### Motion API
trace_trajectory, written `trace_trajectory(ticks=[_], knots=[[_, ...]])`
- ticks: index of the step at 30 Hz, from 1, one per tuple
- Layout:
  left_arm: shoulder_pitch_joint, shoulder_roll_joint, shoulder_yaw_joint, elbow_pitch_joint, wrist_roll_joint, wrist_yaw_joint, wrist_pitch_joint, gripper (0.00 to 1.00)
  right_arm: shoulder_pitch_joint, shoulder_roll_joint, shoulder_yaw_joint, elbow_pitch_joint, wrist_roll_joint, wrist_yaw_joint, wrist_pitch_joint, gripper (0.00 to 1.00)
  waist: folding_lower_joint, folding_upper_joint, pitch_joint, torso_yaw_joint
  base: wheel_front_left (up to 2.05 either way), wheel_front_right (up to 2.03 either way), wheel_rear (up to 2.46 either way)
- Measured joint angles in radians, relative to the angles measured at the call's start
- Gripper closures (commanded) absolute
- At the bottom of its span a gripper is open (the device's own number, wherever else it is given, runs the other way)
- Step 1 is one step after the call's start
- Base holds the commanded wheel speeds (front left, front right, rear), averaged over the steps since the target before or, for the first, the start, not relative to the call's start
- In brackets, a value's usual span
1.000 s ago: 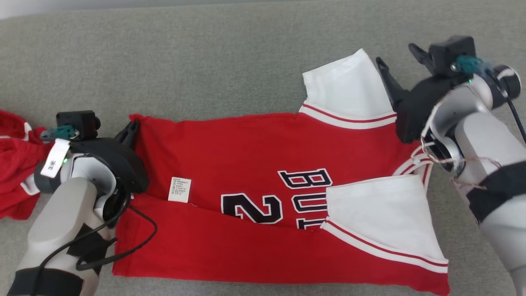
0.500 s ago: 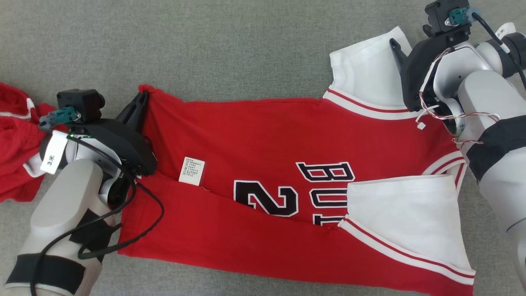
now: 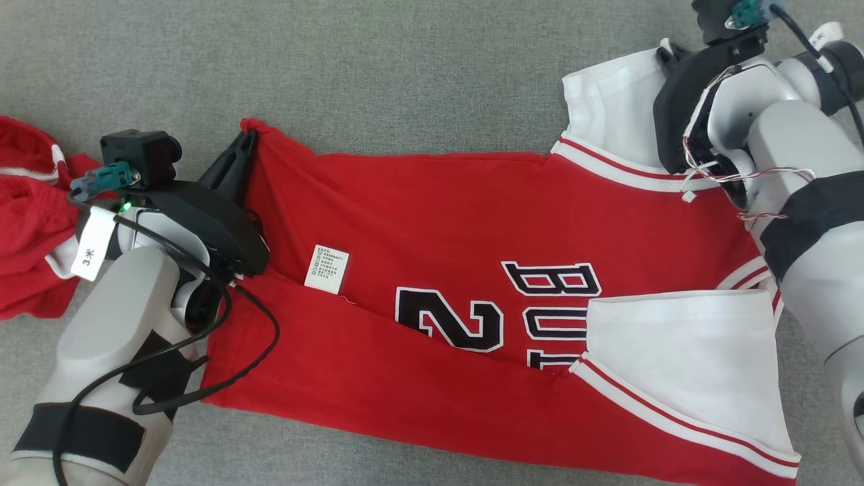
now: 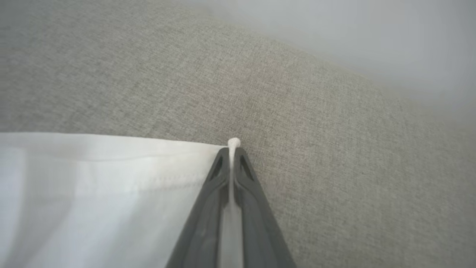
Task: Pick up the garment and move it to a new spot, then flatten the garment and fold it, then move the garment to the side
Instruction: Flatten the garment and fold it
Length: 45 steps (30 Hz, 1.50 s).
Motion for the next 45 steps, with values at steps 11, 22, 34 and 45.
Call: trace_trajectory(ticks=[11, 22, 34, 45], knots=[[-0.002, 0.014, -0.027, 0.036, -0.031, 0.000, -0.028, 1.00, -0.020, -0.024, -0.011, 0.069, -0.003, 0.015, -0.109, 1.00, 0.0001, 0.0000, -0.035, -0.004, 0.00, 0.00, 0.00], [0.003, 0.056, -0.047, 0.064, -0.072, 0.000, -0.063, 1.00, -0.037, -0.003, -0.033, 0.115, 0.016, 0.028, -0.257, 1.00, 0.0000, 0.0000, -0.104, -0.038, 0.00, 0.00, 0.00], [0.044, 0.086, -0.074, 0.054, -0.091, 0.000, -0.089, 1.00, 0.036, 0.001, -0.077, 0.108, 0.092, 0.053, -0.409, 1.00, 0.0000, 0.0000, -0.151, -0.068, 0.00, 0.00, 0.00], [0.107, 0.104, -0.104, 0.012, -0.122, 0.000, -0.120, 1.00, 0.187, -0.013, -0.047, 0.006, 0.174, 0.053, -0.493, 1.00, -0.0001, 0.0000, -0.212, -0.081, 0.00, 0.00, 0.00]])
